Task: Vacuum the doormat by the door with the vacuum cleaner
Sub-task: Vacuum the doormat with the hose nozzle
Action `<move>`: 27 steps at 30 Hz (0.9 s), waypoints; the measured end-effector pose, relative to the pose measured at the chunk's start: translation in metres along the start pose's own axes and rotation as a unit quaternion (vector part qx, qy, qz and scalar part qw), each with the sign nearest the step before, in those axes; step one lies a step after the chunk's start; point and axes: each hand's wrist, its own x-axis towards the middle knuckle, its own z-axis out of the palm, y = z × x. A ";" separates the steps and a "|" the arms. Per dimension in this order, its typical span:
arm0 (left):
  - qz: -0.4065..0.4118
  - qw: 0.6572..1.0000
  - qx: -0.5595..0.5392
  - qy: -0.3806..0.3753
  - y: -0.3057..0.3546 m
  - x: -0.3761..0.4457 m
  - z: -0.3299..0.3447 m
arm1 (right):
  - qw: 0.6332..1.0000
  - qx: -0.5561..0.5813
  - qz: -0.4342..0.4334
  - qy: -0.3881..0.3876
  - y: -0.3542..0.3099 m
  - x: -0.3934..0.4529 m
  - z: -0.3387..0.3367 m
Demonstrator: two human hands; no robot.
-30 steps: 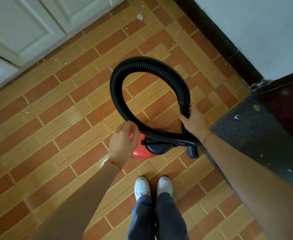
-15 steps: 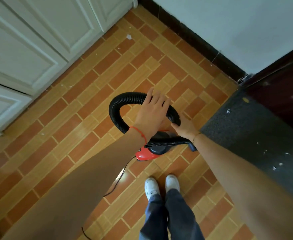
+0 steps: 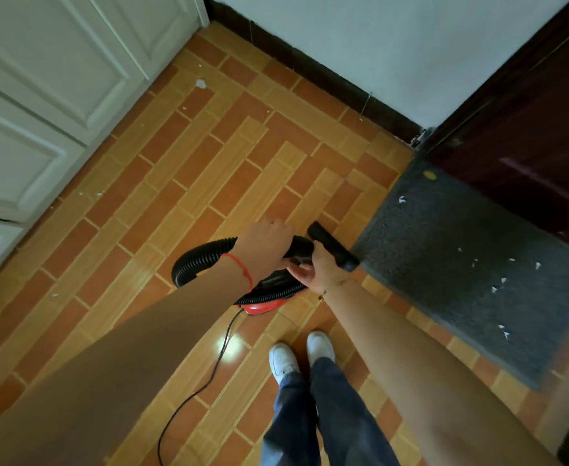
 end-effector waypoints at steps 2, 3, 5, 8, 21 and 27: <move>0.014 1.000 -0.019 0.003 0.008 -0.007 0.002 | 0.995 0.099 0.018 0.004 -0.001 -0.005 0.000; 0.021 0.999 -0.025 0.005 0.012 -0.011 0.002 | 0.992 0.124 0.022 0.007 -0.003 -0.006 -0.001; 0.028 0.999 -0.027 0.009 0.022 -0.018 0.002 | 0.991 0.128 0.034 0.013 -0.007 -0.013 -0.004; 0.027 0.999 -0.019 0.019 0.034 -0.027 0.000 | 0.990 0.130 0.048 0.018 -0.009 -0.026 -0.013; 0.062 0.996 -0.007 0.068 0.112 -0.004 -0.016 | 0.971 0.236 0.041 0.013 -0.038 -0.048 -0.088; 0.069 0.996 -0.008 0.064 0.155 0.034 -0.029 | 0.964 0.262 0.026 0.041 -0.073 -0.047 -0.139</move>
